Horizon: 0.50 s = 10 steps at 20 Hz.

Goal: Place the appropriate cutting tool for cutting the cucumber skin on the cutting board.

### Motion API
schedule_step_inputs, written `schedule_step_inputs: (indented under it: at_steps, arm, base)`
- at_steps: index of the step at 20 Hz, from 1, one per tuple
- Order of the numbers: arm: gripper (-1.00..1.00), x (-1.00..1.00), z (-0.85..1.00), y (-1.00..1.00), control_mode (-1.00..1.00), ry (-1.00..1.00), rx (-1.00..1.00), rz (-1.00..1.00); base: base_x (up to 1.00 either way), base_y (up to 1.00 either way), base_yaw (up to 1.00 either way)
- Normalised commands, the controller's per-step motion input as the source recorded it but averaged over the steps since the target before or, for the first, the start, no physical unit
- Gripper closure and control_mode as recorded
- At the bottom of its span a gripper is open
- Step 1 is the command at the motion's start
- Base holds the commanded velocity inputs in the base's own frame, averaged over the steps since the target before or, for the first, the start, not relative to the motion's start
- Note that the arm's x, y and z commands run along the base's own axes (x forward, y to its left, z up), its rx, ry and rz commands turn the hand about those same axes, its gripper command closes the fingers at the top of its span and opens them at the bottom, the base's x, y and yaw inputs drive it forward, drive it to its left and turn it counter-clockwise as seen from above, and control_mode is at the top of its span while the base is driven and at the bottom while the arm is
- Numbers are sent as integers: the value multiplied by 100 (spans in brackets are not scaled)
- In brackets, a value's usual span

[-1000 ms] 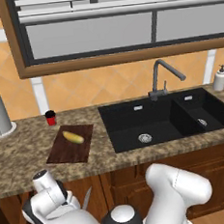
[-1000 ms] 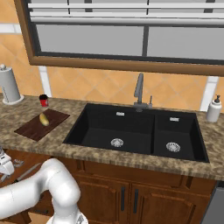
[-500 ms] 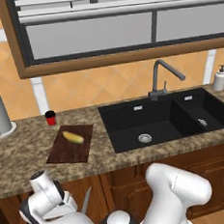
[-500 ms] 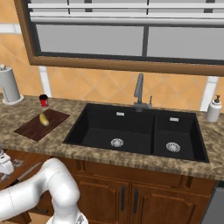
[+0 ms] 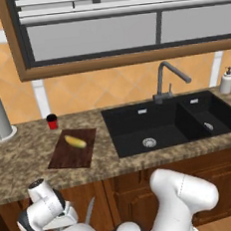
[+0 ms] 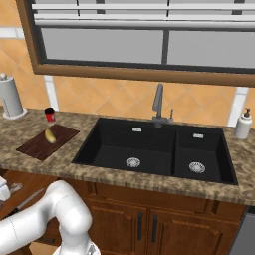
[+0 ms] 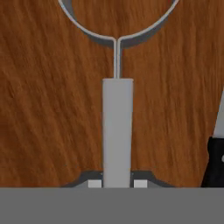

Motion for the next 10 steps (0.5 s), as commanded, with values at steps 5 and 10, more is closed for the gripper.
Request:
schedule_step_inputs:
  at_steps: [5,10]
  arm:
    - [100,-31,100,-17,-100,2,11,0]
    - [100,-58,100,-11,-100,3,13,2]
  base:
    - [0,0,0]
    - [0,0,0]
